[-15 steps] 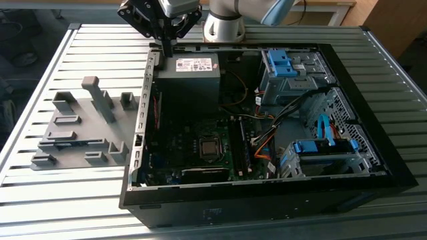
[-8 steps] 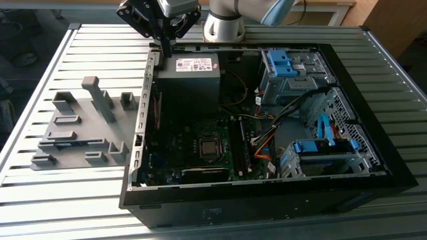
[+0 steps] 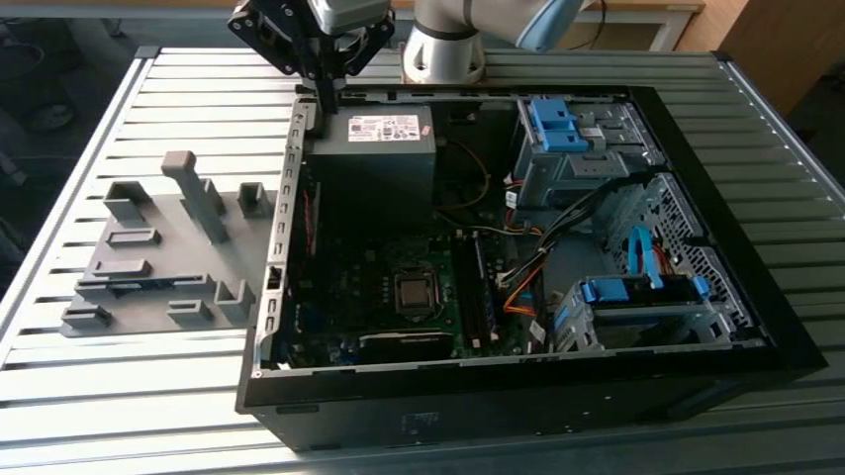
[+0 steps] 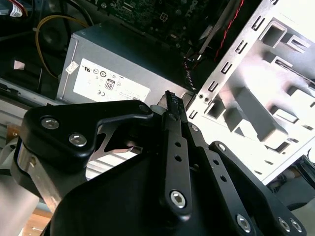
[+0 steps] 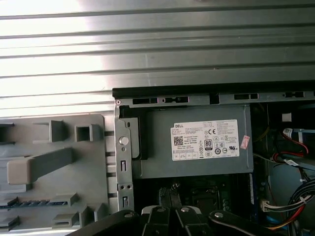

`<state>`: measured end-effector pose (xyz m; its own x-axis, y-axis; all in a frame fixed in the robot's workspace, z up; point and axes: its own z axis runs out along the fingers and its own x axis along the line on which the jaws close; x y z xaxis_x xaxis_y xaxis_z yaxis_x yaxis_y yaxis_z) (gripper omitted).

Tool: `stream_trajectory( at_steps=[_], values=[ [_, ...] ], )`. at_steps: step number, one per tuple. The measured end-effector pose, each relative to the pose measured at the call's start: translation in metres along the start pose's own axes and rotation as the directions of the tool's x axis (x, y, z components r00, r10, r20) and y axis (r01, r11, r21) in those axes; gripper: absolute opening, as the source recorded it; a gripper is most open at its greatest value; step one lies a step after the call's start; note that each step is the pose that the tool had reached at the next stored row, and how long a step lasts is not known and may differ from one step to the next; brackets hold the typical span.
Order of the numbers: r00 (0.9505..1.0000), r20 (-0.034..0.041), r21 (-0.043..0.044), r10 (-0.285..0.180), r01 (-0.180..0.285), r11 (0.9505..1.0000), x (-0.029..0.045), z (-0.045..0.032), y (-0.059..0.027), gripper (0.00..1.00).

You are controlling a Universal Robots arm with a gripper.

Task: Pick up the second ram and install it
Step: 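Reach for the second ram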

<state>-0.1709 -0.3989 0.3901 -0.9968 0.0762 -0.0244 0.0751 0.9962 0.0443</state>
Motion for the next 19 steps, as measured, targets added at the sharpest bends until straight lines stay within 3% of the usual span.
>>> stream_trajectory(
  at_steps=[19],
  values=[
    [1.0000,0.0001,-0.0001,0.000,0.000,1.0000,0.0045,0.0001,-0.0003,0.11]
  ],
)
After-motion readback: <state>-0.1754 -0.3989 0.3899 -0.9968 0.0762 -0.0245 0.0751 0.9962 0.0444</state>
